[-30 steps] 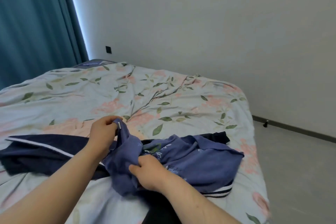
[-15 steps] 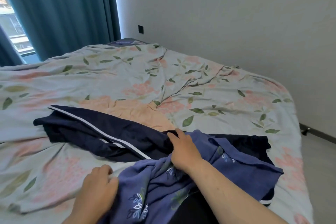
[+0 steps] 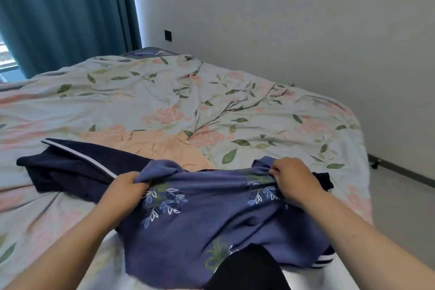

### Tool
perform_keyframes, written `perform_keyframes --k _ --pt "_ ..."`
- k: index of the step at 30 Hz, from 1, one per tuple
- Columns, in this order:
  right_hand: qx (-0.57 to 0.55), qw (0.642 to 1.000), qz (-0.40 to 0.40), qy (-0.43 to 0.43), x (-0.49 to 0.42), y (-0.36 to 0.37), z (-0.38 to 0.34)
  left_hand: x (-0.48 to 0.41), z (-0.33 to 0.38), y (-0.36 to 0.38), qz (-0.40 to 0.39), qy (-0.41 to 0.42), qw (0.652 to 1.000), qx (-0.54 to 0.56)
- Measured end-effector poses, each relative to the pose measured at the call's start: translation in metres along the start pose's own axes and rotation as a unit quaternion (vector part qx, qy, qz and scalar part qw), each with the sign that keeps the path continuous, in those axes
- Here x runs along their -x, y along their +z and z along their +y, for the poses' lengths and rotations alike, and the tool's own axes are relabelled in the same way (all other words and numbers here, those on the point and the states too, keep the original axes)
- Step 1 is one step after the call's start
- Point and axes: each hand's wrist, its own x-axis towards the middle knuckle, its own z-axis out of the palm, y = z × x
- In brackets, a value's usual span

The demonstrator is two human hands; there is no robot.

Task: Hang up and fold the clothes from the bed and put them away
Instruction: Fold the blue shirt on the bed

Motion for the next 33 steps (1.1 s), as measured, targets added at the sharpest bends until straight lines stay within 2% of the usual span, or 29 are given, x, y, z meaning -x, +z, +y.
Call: perform_keyframes --k 3,5,7,11,14,16,18,19,20,22,25,27,29,31,33 --pt "0.005 0.995 0.068 0.078 0.014 -0.011 0.038 -0.036 0.038 0.000 0.003 -0.022 0.994 0.106" --pt "0.009 0.991 0.064 0.117 0.029 -0.012 0.056 -0.055 0.055 0.006 0.021 -0.008 0.996 0.087" --pt "0.022 0.989 -0.014 0.147 0.045 -0.005 0.071 -0.063 0.057 0.017 0.039 0.029 0.999 -0.008" --pt "0.069 0.957 -0.230 0.160 0.073 0.013 0.088 -0.051 0.018 0.046 -0.005 0.035 0.991 -0.129" --pt "0.084 0.943 -0.277 0.162 0.084 0.019 0.093 -0.038 -0.020 0.054 -0.002 -0.004 0.983 -0.183" --pt "0.114 0.945 -0.253 0.175 0.085 0.022 0.088 -0.029 -0.028 0.057 0.011 -0.019 0.986 -0.162" --pt "0.161 0.959 -0.172 0.160 0.080 0.021 0.068 -0.020 -0.018 0.062 0.022 0.011 0.992 -0.122" --pt "0.159 0.972 -0.123 0.125 0.076 0.021 0.053 -0.013 -0.006 0.065 0.015 0.041 0.994 -0.095" --pt "0.125 0.986 -0.084 0.073 0.071 0.022 0.036 -0.005 0.009 0.067 -0.006 0.080 0.994 -0.070" --pt "-0.016 0.998 -0.052 -0.038 0.061 0.027 -0.003 0.014 0.044 0.071 -0.085 0.171 0.980 -0.058" --pt "-0.218 0.965 -0.083 -0.120 0.045 0.029 -0.055 0.044 0.088 0.078 -0.210 0.296 0.928 -0.085" --pt "-0.321 0.932 -0.102 -0.133 0.037 0.029 -0.072 0.058 0.105 0.082 -0.265 0.351 0.894 -0.082" --pt "-0.321 0.931 -0.103 -0.137 0.037 0.025 -0.075 0.064 0.110 0.078 -0.264 0.383 0.881 -0.082" --pt "-0.316 0.943 -0.055 -0.091 0.043 0.021 -0.067 0.065 0.101 0.070 -0.235 0.358 0.896 -0.118" --pt "-0.363 0.932 -0.006 -0.013 0.050 0.013 -0.055 0.062 0.084 0.067 -0.210 0.307 0.909 -0.187"
